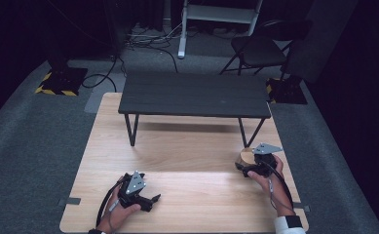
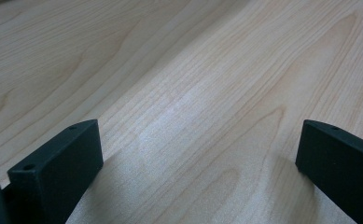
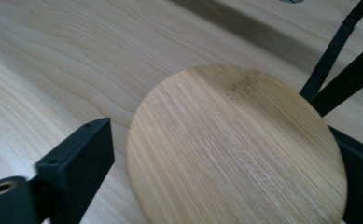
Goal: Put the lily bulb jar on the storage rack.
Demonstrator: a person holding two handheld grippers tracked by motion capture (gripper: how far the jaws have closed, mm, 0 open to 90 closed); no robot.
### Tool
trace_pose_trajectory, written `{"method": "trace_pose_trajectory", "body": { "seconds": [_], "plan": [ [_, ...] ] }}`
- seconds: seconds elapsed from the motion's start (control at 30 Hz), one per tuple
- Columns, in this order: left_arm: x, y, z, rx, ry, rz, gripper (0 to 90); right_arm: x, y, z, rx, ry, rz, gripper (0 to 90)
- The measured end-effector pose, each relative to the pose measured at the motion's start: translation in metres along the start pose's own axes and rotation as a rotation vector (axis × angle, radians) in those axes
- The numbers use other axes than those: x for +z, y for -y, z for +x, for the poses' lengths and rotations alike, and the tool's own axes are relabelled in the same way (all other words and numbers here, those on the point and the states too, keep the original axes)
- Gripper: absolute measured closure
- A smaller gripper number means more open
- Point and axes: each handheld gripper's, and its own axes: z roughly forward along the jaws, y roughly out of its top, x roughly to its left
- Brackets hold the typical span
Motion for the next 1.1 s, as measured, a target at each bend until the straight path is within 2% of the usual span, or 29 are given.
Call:
{"method": "trace_pose_trajectory", "body": {
  "seconds": [0.1, 0.13, 0.27, 0.4, 0.5, 0.6, 0.67, 0.7, 0.8, 0.87, 0.9, 1.0, 1.1],
  "plan": [
    [0.0, 0.0, 0.0, 0.0, 0.0, 0.0, 0.5, 0.0, 0.003, -0.001, 0.004, 0.006, -0.016, 21.3],
    [0.0, 0.0, 0.0, 0.0, 0.0, 0.0, 0.5, -0.001, 0.003, -0.001, 0.006, 0.008, -0.02, 22.0],
    [0.0, 0.0, 0.0, 0.0, 0.0, 0.0, 0.5, 0.001, 0.005, -0.004, 0.01, -0.001, -0.032, 22.8],
    [0.0, 0.0, 0.0, 0.0, 0.0, 0.0, 0.5, 0.0, 0.0, -0.002, 0.01, 0.002, -0.015, 23.1],
    [0.0, 0.0, 0.0, 0.0, 0.0, 0.0, 0.5, -0.004, -0.006, 0.002, -0.01, 0.006, 0.0, 23.2],
    [0.0, 0.0, 0.0, 0.0, 0.0, 0.0, 0.5, -0.012, -0.012, 0.004, -0.012, -0.002, -0.012, 23.2],
    [0.0, 0.0, 0.0, 0.0, 0.0, 0.0, 0.5, -0.024, -0.023, 0.006, -0.016, -0.012, -0.023, 23.2],
    [0.0, 0.0, 0.0, 0.0, -0.001, 0.0, 0.5, -0.024, -0.023, 0.006, -0.016, -0.012, -0.023, 23.2],
    [0.0, 0.0, 0.0, 0.0, -0.001, 0.0, 0.5, -0.036, -0.039, 0.011, -0.046, -0.027, -0.039, 23.3],
    [0.0, 0.0, 0.0, 0.0, -0.001, 0.0, 0.5, -0.049, -0.058, 0.017, -0.08, -0.038, -0.056, 23.2],
    [0.0, 0.0, 0.0, 0.0, -0.001, 0.0, 0.5, -0.049, -0.058, 0.017, -0.08, -0.038, -0.056, 23.2],
    [0.0, 0.0, 0.0, 0.0, -0.001, 0.0, 0.5, -0.058, -0.077, 0.019, -0.089, -0.075, -0.09, 23.3],
    [0.0, 0.0, 0.0, 0.0, -0.001, 0.0, 0.5, -0.064, -0.101, 0.023, -0.119, -0.085, -0.098, 23.3]
  ]
}}
